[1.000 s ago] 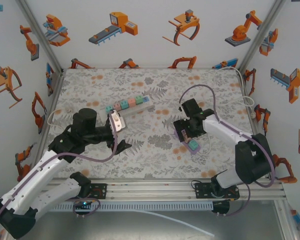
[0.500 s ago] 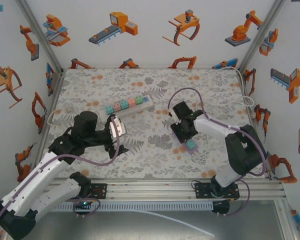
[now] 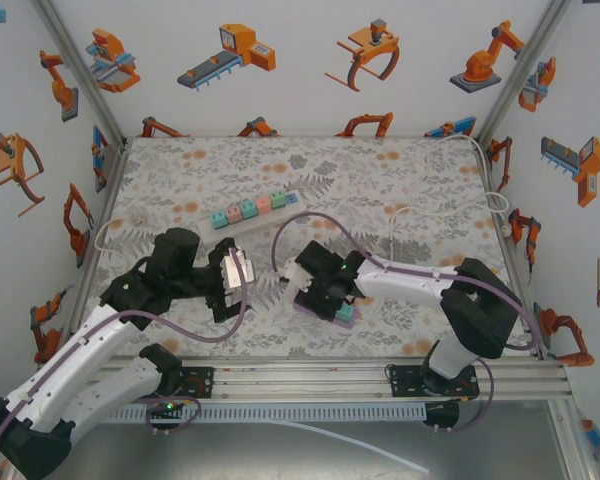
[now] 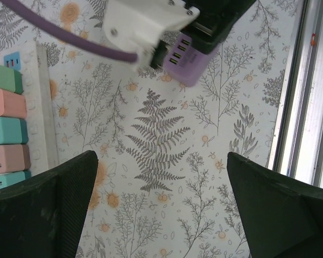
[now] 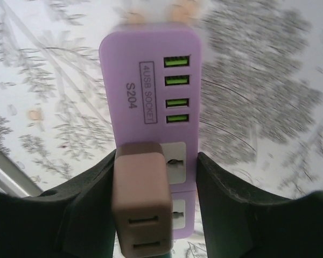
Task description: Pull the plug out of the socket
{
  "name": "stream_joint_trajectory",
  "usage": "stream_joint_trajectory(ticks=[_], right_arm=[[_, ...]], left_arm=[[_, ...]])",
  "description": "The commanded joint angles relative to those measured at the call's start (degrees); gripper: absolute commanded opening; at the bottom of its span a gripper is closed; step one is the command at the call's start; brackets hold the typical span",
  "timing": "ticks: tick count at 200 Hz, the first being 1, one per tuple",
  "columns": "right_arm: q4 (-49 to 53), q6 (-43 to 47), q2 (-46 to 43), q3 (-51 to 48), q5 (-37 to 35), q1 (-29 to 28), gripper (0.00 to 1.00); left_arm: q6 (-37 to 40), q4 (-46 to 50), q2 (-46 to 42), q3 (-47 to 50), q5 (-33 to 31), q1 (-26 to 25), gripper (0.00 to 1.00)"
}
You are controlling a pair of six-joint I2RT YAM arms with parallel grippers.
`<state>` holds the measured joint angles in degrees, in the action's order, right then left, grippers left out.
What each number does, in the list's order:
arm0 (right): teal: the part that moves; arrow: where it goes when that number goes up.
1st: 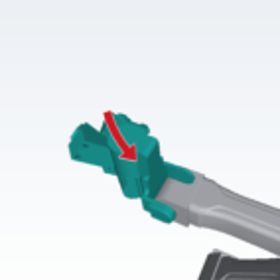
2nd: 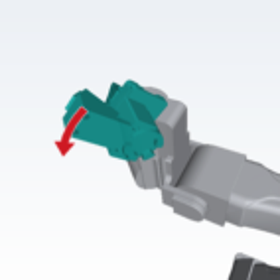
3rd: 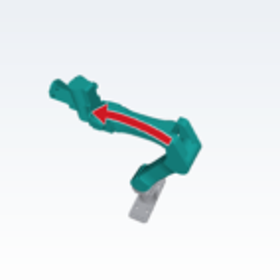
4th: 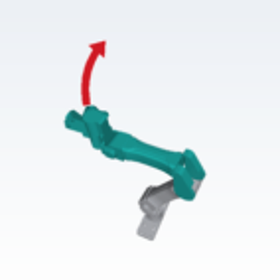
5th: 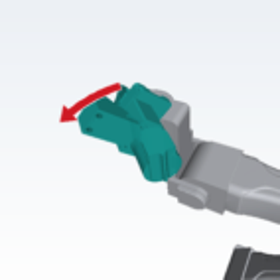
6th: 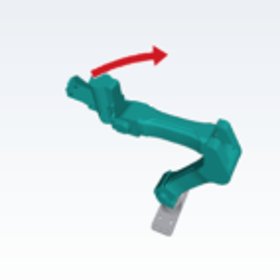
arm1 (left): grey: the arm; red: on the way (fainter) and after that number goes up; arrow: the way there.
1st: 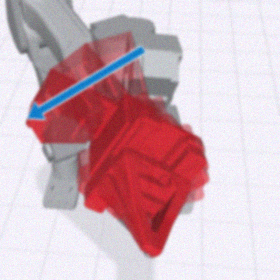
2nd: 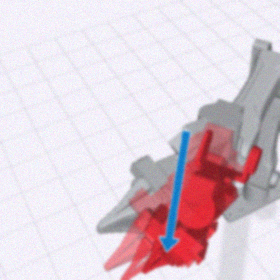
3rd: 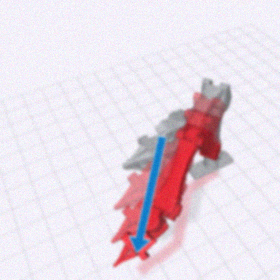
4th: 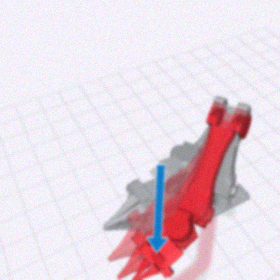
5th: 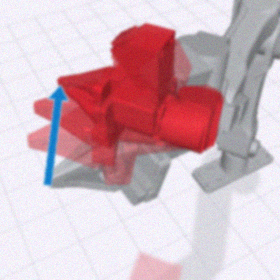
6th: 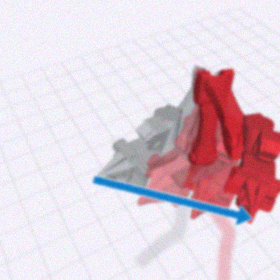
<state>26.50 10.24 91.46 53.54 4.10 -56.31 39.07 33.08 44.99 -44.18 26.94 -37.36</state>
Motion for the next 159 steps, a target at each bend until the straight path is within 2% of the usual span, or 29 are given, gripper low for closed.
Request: stream_joint_trajectory(ticks=[1,29,56,82,102,118,138,159], right_arm=[[-0.4,2.9,1.2,0.9,4.0,-1.8,0.34],[0.2,5.8,1.0,0.8,4.3,-6.6,0.35],[-1.6,6.6,0.3,-0.7,6.5,-9.4,0.4],[-6.4,6.3,-1.3,-2.9,6.3,-9.7,0.51],[-8.8,6.8,-4.9,-4.1,5.7,-9.6,0.64],[-9.4,8.7,-9.2,-5.8,4.5,-9.6,0.68],[-9.5,10.9,-16.3,-8.5,4.5,-8.5,0.69],[-9.2,12.9,-26.2,-12.3,6.0,-5.8,0.69]], left_arm=[[3.9,2.1,-0.9,1.2,-0.4,0.1,0.97],[4.8,1.9,-2.0,2.0,0.2,0.2,0.97],[5.2,1.1,-3.4,2.5,2.6,0.2,0.97],[5.9,0.0,-4.7,3.6,4.4,0.3,0.97],[5.9,-0.3,-5.3,3.9,5.1,0.1,0.97],[4.9,-1.0,-5.9,3.9,6.6,0.2,0.97],[-0.9,-4.4,-7.0,3.6,8.3,-0.3,0.97],[-18.3,-13.1,-7.3,3.0,5.9,-0.8,0.97]])
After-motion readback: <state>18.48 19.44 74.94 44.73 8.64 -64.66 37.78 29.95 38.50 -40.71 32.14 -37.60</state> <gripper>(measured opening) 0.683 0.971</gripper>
